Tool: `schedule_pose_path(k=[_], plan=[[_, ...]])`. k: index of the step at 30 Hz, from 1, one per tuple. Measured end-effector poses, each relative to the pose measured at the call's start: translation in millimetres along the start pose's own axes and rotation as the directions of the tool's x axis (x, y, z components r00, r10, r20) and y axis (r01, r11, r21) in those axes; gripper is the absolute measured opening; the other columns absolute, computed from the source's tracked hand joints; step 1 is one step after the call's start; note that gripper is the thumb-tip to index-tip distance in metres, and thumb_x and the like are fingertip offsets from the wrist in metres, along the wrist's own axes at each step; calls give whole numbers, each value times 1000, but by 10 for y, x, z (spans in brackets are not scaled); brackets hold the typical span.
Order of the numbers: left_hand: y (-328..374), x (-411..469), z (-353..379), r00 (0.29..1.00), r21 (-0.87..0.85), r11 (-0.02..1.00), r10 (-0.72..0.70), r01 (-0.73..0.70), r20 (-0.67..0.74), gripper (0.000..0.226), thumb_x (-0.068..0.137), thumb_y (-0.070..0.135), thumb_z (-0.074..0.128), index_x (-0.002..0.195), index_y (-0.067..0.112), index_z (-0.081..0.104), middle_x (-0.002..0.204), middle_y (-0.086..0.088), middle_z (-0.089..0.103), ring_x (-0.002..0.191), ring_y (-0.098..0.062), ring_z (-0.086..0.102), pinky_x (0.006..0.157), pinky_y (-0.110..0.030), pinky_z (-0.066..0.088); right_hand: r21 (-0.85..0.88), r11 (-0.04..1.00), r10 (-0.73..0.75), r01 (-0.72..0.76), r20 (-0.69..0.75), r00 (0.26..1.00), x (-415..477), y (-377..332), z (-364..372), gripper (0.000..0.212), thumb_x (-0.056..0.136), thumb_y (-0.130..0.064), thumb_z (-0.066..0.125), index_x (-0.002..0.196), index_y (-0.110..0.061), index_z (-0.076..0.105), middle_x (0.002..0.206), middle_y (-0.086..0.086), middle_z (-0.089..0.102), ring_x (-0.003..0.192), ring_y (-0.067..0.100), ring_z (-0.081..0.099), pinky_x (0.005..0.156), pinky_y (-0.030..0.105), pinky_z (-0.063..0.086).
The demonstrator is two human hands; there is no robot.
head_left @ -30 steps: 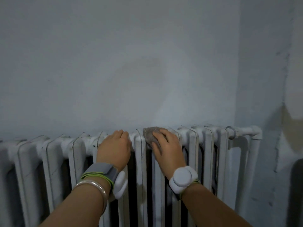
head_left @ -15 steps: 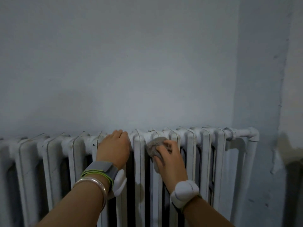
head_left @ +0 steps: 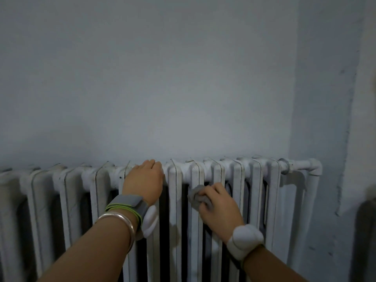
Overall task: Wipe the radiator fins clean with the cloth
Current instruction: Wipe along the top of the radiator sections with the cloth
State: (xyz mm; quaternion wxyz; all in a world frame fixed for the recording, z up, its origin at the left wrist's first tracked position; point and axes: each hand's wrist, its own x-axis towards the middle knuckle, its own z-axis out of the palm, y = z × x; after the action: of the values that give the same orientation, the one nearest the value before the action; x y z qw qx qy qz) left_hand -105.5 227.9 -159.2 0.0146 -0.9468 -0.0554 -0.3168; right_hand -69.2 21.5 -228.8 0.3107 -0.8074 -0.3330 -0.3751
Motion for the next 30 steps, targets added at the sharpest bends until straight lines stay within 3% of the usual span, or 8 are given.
schedule_pose_path(k=[5, 7, 10, 14, 18, 23, 26, 30], plan=[[-87, -12, -145, 994, 36, 999, -15, 11, 111, 47, 101, 37, 17, 145, 24, 27, 150, 7, 35, 141, -15, 27, 117, -43, 7, 149, 988, 65, -44, -137, 988, 320, -179, -229, 22, 80, -28, 53, 96, -18, 64, 97, -3, 53, 80, 11, 55, 69, 16, 42], [-179, -46, -184, 995, -17, 999, -45, 47, 94, 49, 101, 42, 15, 147, 28, 23, 153, 10, 29, 144, -12, 19, 119, -42, 4, 190, 980, 84, -55, -153, 985, 490, -225, -262, 17, 83, -15, 61, 100, -15, 65, 99, -2, 52, 85, 11, 55, 73, 6, 36], [-296, -111, -229, 993, -28, 997, -75, 77, 93, 47, 100, 44, 16, 143, 31, 29, 152, 11, 29, 142, -12, 23, 119, -42, 7, 171, 982, 106, -79, -151, 983, 777, -310, -238, 20, 86, -14, 60, 105, -13, 64, 106, 3, 54, 90, 17, 57, 76, 10, 35], [-409, -124, -204, 990, -27, 995, -96, 100, 105, 46, 100, 44, 15, 138, 30, 36, 146, 10, 38, 136, -12, 32, 116, -40, 17, 55, 994, 93, -92, -23, 995, 1145, -495, -84, 22, 91, -19, 53, 110, -11, 60, 113, 10, 51, 96, 27, 56, 83, 29, 44], [-444, -114, -172, 996, -14, 999, -46, 47, 70, 53, 96, 43, 8, 125, 24, 48, 130, 6, 51, 121, -14, 45, 105, -32, 34, -44, 992, 123, -119, 107, 987, 1396, -596, 103, 22, 94, -20, 45, 110, -8, 55, 115, 13, 49, 99, 33, 54, 78, 31, 42], [-435, -81, -194, 997, -26, 998, -54, 55, 49, 35, 101, 33, 26, 119, 21, 53, 126, 2, 55, 118, -17, 49, 101, -31, 37, -212, 973, 191, -92, 517, 834, 1543, -599, 323, 33, 98, -21, 41, 125, -10, 55, 130, 11, 55, 116, 29, 53, 89, 27, 41], [-433, -87, -203, 998, -32, 998, -58, 60, 38, 33, 100, 31, 29, 120, 19, 53, 127, 0, 55, 118, -18, 49, 100, -32, 38, -204, 977, 171, -66, 558, 812, 1567, -612, 330, 38, 99, -28, 35, 123, -10, 60, 130, 10, 57, 118, 29, 53, 96, 30, 41], [-439, -115, -211, 999, 11, 999, -43, 43, 29, 32, 99, 28, 35, 126, 20, 51, 133, 0, 52, 124, -20, 46, 99, -33, 37, -188, 977, 181, -96, 509, 842, 1515, -582, 349, 44, 98, -36, 33, 103, -8, 67, 114, 11, 64, 105, 30, 58, 82, 28, 41]])
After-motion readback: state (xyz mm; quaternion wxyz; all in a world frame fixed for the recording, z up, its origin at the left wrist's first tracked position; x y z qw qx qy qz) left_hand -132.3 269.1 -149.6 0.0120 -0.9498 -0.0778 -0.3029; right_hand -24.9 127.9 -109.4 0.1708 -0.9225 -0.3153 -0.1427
